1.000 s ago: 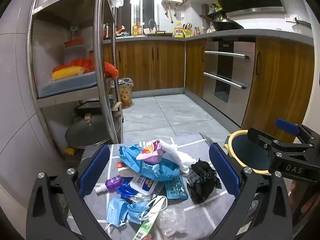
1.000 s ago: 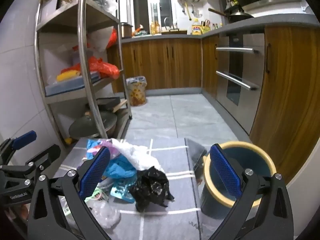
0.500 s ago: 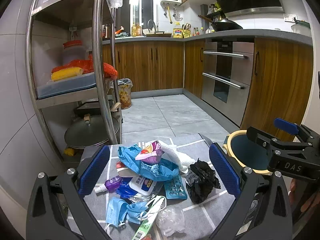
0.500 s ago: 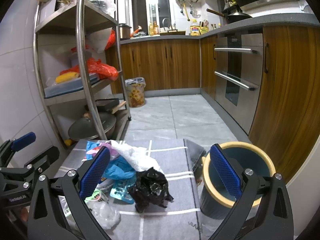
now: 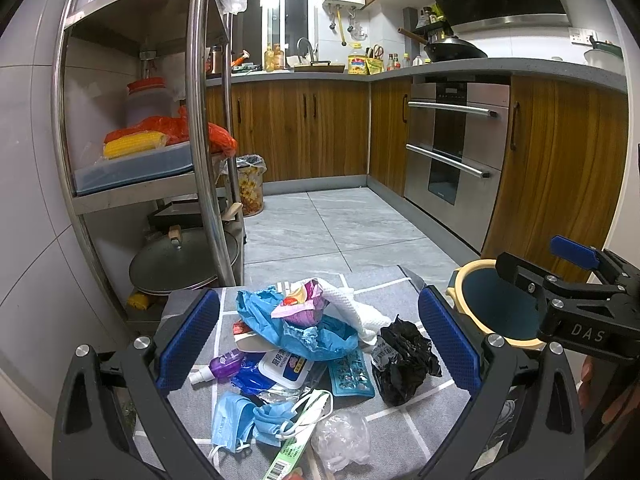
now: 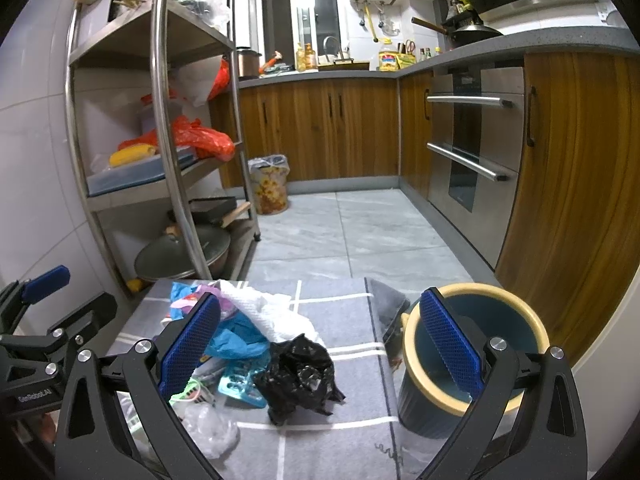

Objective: Collect trash

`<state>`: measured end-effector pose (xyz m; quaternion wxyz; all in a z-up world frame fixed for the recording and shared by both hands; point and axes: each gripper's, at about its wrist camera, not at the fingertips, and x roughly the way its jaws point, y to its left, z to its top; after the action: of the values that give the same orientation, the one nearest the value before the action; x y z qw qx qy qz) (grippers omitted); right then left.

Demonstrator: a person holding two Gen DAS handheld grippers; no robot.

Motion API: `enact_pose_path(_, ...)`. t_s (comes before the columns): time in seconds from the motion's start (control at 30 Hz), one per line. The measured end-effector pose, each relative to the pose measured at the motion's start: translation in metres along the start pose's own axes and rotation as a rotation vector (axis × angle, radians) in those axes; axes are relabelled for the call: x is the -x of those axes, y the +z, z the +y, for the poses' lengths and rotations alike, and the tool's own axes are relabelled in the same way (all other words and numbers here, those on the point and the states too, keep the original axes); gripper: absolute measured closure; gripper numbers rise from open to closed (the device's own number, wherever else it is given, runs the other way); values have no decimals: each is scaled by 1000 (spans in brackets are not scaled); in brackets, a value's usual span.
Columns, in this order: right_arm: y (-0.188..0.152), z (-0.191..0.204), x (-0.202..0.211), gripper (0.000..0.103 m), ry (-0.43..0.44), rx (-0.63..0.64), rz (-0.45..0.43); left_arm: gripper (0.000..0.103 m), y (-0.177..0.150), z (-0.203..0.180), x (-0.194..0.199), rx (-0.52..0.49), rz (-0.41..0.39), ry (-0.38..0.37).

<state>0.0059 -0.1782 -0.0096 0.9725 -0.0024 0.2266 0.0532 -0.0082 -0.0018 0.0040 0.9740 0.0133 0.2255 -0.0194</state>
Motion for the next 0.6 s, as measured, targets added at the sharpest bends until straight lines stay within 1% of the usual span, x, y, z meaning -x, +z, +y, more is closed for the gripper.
enact_pose_path(0.6, 0, 1, -1, 4, 0, 2, -1, 5, 1, 0, -1, 1, 2, -1)
